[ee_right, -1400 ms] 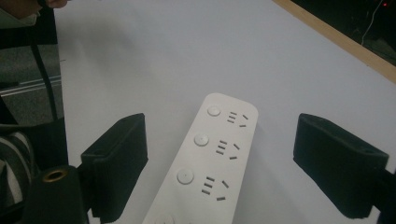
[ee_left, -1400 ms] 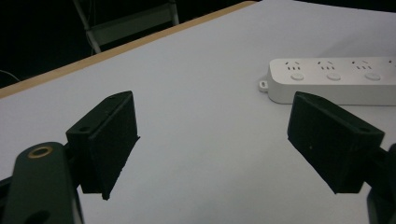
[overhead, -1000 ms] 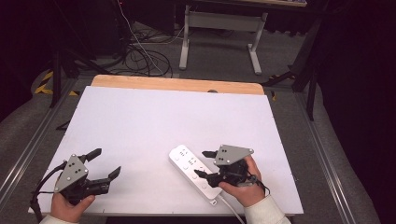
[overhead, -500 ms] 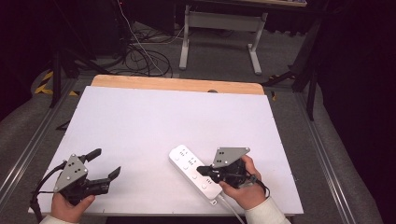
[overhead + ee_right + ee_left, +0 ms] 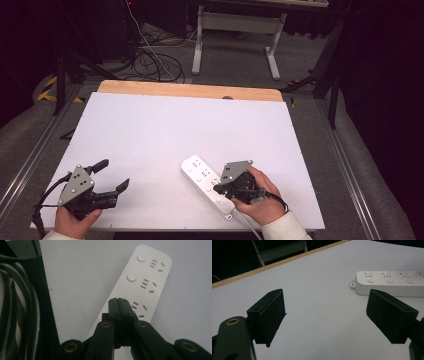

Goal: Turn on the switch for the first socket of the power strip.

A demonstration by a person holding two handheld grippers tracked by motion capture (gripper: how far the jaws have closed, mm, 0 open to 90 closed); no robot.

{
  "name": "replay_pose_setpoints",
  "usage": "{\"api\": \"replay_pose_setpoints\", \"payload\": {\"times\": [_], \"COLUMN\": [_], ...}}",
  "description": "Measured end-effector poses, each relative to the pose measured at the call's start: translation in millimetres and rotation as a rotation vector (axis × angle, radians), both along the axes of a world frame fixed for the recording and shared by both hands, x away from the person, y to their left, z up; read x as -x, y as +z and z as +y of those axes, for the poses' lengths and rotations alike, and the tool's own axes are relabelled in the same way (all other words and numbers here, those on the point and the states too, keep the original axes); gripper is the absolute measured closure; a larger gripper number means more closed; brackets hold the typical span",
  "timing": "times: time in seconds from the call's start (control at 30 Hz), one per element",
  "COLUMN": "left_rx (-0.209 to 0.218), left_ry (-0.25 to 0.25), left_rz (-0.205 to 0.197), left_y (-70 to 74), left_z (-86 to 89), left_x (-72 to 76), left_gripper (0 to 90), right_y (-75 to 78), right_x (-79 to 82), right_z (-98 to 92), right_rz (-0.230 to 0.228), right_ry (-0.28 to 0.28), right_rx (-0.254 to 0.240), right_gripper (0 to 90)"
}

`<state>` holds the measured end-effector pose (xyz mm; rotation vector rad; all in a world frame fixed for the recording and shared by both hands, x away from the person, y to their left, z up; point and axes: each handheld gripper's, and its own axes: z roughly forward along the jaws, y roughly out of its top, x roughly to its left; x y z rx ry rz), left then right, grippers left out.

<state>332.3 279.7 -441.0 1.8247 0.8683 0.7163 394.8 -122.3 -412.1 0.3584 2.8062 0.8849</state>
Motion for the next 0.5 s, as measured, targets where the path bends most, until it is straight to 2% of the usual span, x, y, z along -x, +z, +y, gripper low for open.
{"api": "replay_pose_setpoints", "payload": {"times": [0.37,0.5], "left_rx": [-0.001,-0.011], "left_ry": [0.003,0.003], "left_rz": [0.0,0.001], "left_y": [-0.1,-0.2], "left_z": [0.1,0.7], "left_x": [-0.1,-0.4], "left_gripper": [16.0,16.0], "right_y": [-8.5,-10.1], "right_x": [-2.5,-3.3], "right_z": [3.7,4.2], "right_rz": [0.058,0.065], "right_ry": [0.01,0.014], "right_rx": [0.066,0.079], "right_gripper": [90.0,90.0]}}
